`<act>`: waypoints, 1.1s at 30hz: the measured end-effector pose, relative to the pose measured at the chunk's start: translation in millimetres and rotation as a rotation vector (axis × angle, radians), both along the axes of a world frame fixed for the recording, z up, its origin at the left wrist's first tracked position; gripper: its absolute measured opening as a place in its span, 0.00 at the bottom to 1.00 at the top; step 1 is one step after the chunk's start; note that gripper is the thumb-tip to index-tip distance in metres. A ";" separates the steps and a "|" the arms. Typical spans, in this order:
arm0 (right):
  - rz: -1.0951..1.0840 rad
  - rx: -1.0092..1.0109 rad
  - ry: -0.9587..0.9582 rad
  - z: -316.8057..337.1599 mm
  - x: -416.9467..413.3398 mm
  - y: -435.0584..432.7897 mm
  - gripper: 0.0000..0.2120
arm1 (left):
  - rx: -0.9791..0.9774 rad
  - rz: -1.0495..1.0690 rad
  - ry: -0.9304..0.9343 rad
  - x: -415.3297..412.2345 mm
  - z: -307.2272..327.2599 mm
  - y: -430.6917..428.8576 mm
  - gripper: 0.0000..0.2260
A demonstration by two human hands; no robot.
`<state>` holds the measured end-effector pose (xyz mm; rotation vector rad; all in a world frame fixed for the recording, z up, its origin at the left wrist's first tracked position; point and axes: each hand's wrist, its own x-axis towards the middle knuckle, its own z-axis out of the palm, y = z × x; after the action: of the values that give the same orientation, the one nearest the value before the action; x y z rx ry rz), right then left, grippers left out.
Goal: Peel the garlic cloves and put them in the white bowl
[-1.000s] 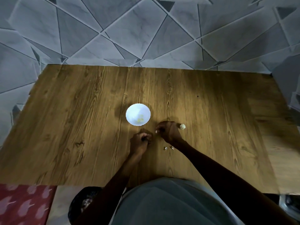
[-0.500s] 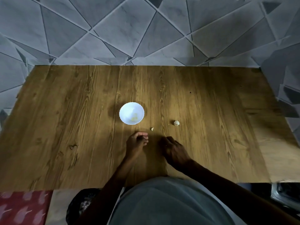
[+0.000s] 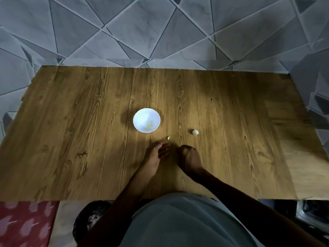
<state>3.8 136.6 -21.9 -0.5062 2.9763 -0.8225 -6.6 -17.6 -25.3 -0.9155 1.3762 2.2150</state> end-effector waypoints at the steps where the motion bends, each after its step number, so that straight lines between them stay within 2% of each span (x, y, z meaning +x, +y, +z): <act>1: -0.086 -0.068 -0.088 4.4 -4.1 -5.0 0.05 | 0.079 0.042 -0.046 -2.1 0.3 0.3 0.13; 3: -0.131 -0.210 -0.177 19.7 -9.1 -16.2 0.09 | 0.227 0.112 -0.111 -4.9 3.4 2.1 0.13; 5: 0.019 -0.207 -0.188 37.8 -9.8 -27.5 0.13 | 0.341 0.172 -0.152 -4.2 4.6 5.1 0.15; 8: 0.202 0.081 -0.168 49.1 -7.6 -41.0 0.14 | 0.349 0.185 -0.200 -3.9 5.4 6.4 0.12; 10: 0.138 0.099 -0.082 49.9 -9.4 -38.9 0.11 | 0.304 0.194 -0.237 -6.8 6.6 7.8 0.08; 12: 0.012 -0.048 -0.093 51.8 -14.9 -31.8 0.08 | 0.303 0.241 -0.263 -10.6 6.8 9.3 0.08; 14: -0.115 -0.199 -0.107 47.3 -27.7 -15.0 0.10 | 0.330 0.282 -0.257 -11.4 8.4 7.5 0.10; 20: -0.161 0.048 -0.194 10.2 -52.2 34.5 0.09 | 0.250 0.268 -0.251 -10.1 7.8 -8.4 0.14; 24: -0.022 0.204 -0.045 -6.2 -47.6 24.7 0.18 | 0.242 0.251 -0.260 -12.4 10.0 -11.4 0.14; 27: 0.023 0.342 -0.031 -12.9 -47.5 9.8 0.17 | 0.221 0.237 -0.266 -13.7 12.7 -11.5 0.14; 29: 0.016 0.372 -0.012 -14.0 -47.4 5.8 0.14 | 0.208 0.232 -0.269 -14.0 15.3 -11.5 0.14; 31: 0.112 0.370 0.069 -14.5 -36.9 7.5 0.08 | 0.214 0.237 -0.276 -14.2 17.5 -11.9 0.14; 33: 0.244 0.344 0.105 -24.1 -11.4 14.9 0.14 | 0.216 0.231 -0.280 -14.1 17.6 -12.8 0.14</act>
<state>-7.5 151.5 -46.0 -0.8877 2.9681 -0.2655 -20.7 -30.5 -7.7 -1.2979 0.9254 2.2370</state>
